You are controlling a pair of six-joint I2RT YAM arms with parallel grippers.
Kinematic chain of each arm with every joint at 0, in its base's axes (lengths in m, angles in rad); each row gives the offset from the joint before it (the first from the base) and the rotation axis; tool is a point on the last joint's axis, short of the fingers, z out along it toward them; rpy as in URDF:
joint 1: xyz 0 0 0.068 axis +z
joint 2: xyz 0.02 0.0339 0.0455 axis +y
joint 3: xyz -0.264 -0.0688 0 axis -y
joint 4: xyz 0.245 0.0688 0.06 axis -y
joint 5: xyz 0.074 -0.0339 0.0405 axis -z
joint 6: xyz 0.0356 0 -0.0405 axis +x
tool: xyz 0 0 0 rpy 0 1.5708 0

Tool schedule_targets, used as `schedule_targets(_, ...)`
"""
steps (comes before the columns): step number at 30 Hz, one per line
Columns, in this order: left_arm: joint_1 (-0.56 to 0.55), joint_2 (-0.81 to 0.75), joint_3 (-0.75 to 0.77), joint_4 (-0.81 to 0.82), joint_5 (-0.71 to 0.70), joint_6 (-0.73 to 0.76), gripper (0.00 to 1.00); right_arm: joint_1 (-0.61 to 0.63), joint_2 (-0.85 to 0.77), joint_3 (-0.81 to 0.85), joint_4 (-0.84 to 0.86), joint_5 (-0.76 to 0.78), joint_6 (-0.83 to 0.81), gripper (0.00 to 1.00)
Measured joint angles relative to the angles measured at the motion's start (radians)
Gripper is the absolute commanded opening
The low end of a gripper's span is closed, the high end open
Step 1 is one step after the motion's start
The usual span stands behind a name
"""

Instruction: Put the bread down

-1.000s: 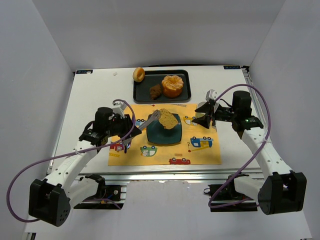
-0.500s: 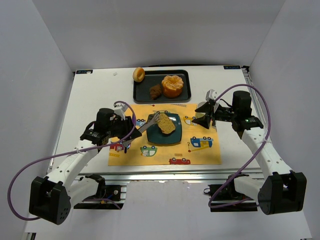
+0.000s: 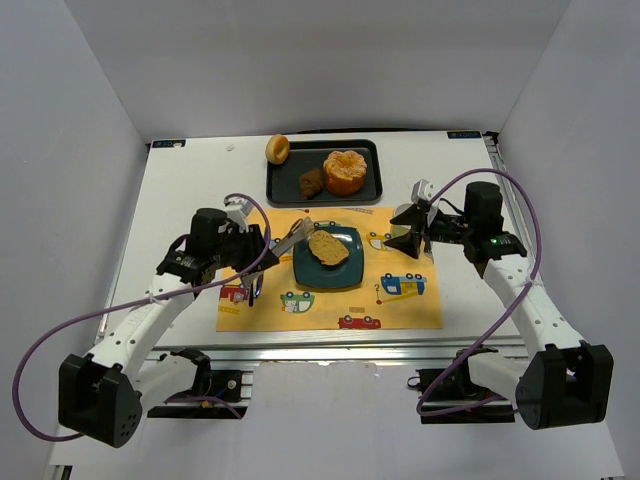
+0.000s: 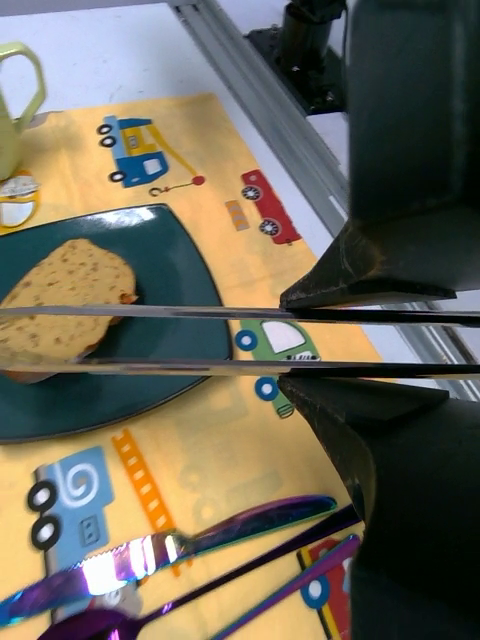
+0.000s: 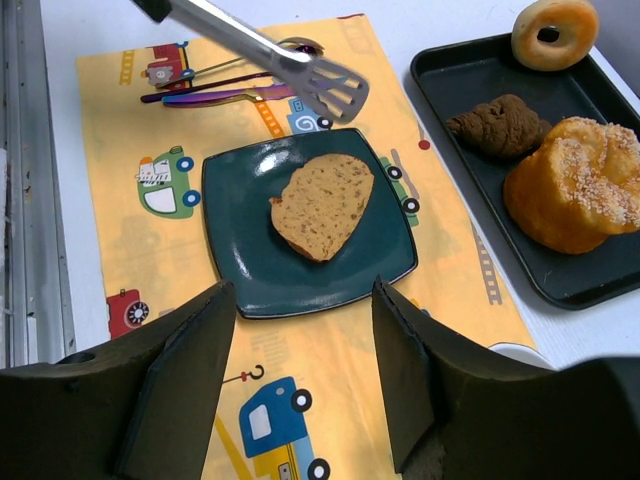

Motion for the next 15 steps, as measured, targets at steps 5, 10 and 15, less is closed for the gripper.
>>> schedule_targets(5,0.004,0.000,0.063,-0.039,-0.125,0.019,0.10,0.000,0.002,0.001,-0.012,0.001,-0.003,0.64)
schedule_targets(10,0.144,0.015,0.114,-0.079,-0.252,0.071,0.08,0.000,0.054,0.045,-0.036,0.029,0.037,0.82)
schedule_targets(15,0.395,0.056,0.085,-0.027,-0.360,0.190,0.14,0.002,0.112,0.089,-0.037,0.092,0.126,0.89)
